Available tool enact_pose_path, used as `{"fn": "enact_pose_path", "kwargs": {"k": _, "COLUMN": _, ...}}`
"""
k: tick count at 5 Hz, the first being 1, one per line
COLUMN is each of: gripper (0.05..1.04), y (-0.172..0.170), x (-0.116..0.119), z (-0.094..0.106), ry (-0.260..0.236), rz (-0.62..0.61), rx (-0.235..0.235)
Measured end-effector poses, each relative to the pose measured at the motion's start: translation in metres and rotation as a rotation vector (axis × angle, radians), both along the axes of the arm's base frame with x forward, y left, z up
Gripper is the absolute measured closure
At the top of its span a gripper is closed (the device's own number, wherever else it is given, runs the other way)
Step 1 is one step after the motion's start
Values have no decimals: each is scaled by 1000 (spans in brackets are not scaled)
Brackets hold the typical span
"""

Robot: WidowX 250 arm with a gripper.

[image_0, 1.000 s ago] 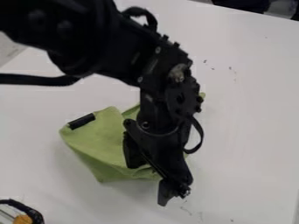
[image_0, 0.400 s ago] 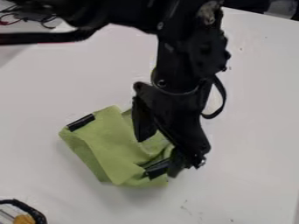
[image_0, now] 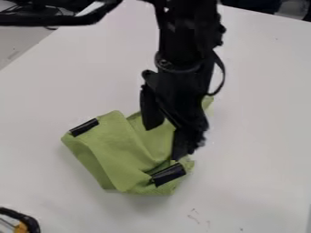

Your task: Unfold the cloth from top to bottom right

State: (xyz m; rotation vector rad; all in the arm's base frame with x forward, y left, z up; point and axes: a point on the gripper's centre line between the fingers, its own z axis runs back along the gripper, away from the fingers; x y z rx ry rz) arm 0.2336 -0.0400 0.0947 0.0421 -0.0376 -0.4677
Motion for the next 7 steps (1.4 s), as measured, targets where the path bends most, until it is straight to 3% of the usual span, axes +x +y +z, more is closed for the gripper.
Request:
{"fn": "enact_pose_path", "kwargs": {"k": 2, "gripper": 84, "y": 27, "x": 32, "z": -8, "ry": 39, "rz": -150, "rx": -15}}
{"fn": "enact_pose_path", "kwargs": {"k": 3, "gripper": 84, "y": 48, "x": 43, "z": -7, "ry": 28, "rz": -178, "rx": -16}}
{"fn": "enact_pose_path", "kwargs": {"k": 4, "gripper": 84, "y": 57, "x": 50, "z": -6, "ry": 43, "rz": -150, "rx": -18}}
{"fn": "enact_pose_path", "kwargs": {"k": 6, "gripper": 84, "y": 90, "x": 47, "z": -2, "ry": 38, "rz": 34, "rx": -50}}
{"fn": "enact_pose_path", "kwargs": {"k": 7, "gripper": 84, "y": 101, "x": 56, "z": 2, "ry": 26, "rz": 189, "rx": -68}}
